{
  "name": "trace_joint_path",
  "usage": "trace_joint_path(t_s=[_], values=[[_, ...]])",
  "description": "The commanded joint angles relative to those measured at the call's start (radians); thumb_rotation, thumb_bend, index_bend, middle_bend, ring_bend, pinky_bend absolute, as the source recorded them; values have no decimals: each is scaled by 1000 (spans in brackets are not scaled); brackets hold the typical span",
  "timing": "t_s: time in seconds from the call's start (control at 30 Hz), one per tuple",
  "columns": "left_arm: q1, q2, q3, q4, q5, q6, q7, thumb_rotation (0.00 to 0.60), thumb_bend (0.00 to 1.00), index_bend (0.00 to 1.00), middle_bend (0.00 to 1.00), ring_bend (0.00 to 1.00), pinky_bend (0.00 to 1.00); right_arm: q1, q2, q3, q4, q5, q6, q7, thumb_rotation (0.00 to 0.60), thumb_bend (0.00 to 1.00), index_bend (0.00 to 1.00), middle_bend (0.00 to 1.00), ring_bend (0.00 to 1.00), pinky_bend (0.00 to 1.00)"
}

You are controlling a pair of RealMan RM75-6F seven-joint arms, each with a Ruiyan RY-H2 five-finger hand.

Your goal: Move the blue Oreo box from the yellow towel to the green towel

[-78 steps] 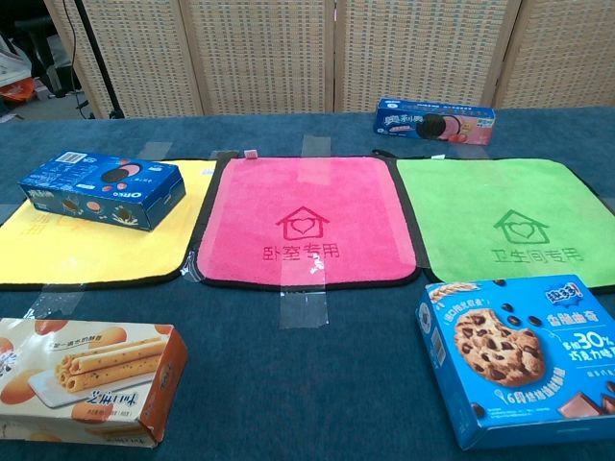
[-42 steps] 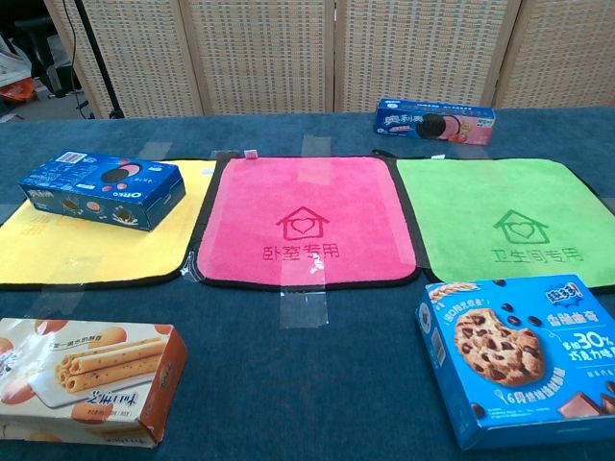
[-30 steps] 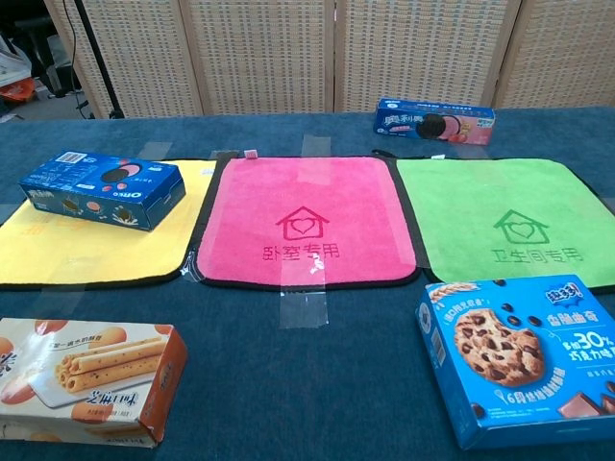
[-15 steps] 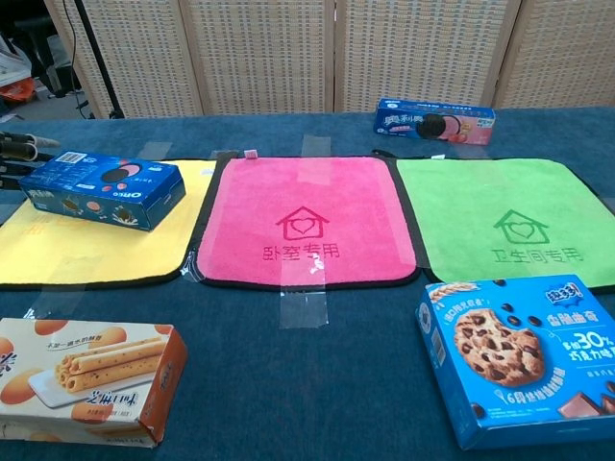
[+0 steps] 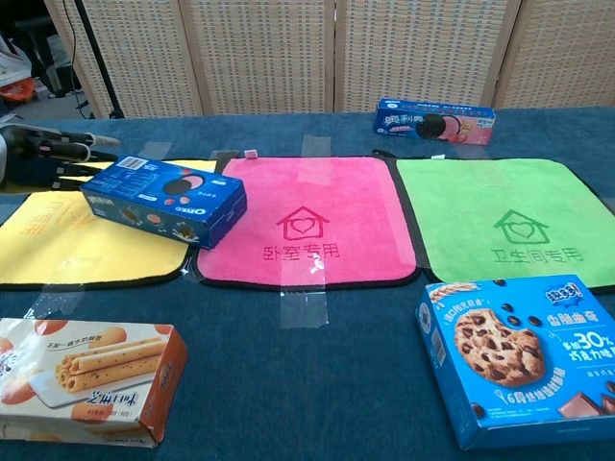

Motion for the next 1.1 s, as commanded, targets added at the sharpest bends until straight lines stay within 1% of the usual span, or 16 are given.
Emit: trace_joint_path(t_s=[0.03,0.17,0.2,0.43,0.73,0.83,0.9,0.93,0.97,1.0,1.03,1.07,1.1], values=[[-10,-13,22,-86,-27,48,56,600,1000,0,0,0,0,0,2,1,-1,1,-1,4,600,0,0,0,0,0],[-29,-32,45,-117,-59,83,103,600,1000,0,0,0,0,0,4,1,-1,2,-1,9,600,0,0,0,0,0],[-46,-50,56,-132,-71,96,127,600,1000,0,0,0,0,-1,5,1,-1,2,0,12,600,0,0,0,0,0],[-117,-119,100,-160,-182,193,255,600,1000,0,0,0,0,-2,12,5,-1,8,0,29,600,0,0,0,0,0],[-203,-188,113,-190,-316,325,418,600,1000,0,0,0,0,-2,20,13,9,25,-10,60,600,0,0,0,0,0],[-219,-194,114,-196,-344,341,449,600,1000,0,0,0,0,-2,21,14,11,27,-12,64,600,0,0,0,0,0],[-224,-194,110,-209,-356,369,474,600,989,0,0,0,0,-3,22,14,12,28,-12,67,600,0,0,0,0,0],[-222,-193,107,-216,-352,385,480,600,936,0,0,0,0,-3,23,14,12,28,-12,68,600,0,0,0,0,0],[-211,-193,101,-231,-332,426,487,600,862,0,0,0,0,-3,23,13,13,26,-12,70,600,0,0,0,0,0],[-198,-192,98,-242,-306,463,490,600,759,0,0,0,0,-3,23,12,13,23,-11,70,600,0,0,0,0,0],[-184,-190,94,-250,-271,510,495,600,625,0,0,0,0,-2,24,9,13,15,-9,73,600,0,0,0,0,0],[-173,-188,95,-257,-245,540,498,600,539,0,0,0,0,-1,24,7,13,7,-7,76,600,0,0,0,0,0],[-156,-181,96,-266,-209,577,500,600,411,0,0,0,0,1,26,4,13,-6,-2,79,600,0,0,0,0,0]])
